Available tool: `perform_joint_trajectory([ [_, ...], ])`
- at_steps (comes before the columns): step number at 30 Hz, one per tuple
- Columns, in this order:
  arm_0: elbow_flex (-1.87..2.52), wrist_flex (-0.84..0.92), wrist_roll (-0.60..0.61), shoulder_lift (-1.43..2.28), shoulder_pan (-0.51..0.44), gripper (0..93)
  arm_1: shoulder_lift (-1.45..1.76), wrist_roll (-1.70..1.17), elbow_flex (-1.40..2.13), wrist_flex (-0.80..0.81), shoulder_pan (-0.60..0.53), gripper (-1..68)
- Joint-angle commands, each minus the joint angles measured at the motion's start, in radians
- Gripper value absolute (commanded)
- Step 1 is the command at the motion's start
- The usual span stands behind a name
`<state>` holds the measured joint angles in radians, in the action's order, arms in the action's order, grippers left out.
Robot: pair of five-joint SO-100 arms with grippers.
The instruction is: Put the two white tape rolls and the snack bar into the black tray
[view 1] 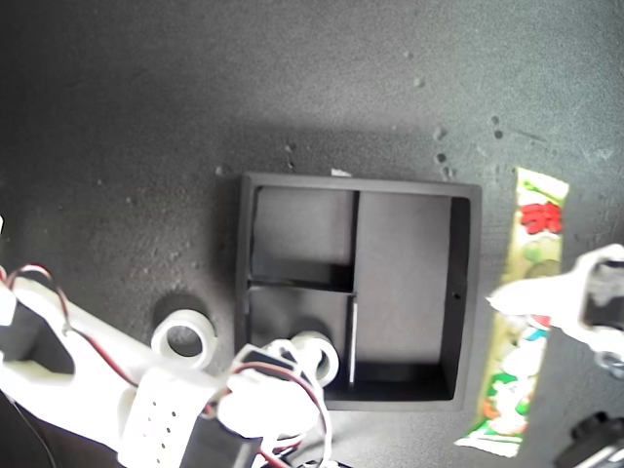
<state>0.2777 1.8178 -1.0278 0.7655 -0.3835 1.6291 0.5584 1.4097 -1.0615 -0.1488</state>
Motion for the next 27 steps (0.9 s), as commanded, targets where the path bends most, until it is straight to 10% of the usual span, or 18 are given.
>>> perform_joint_trajectory([
  [1,0.278,0.017,-0.049,0.344,0.032,12.6,-0.089,-0.044,-0.089,0.051,-0.023,-0.7],
  [13,0.773,-0.028,-0.385,0.678,-0.147,15.4,-0.426,-0.064,-0.302,0.046,-0.046,-0.2],
  [17,0.819,-0.138,-0.411,0.594,-0.193,16.5,-0.440,-0.055,-0.298,0.026,-0.061,25.7],
  [27,0.861,-0.222,-0.480,0.446,-0.212,16.7,-0.440,-0.054,-0.426,-0.178,-0.078,26.9],
])
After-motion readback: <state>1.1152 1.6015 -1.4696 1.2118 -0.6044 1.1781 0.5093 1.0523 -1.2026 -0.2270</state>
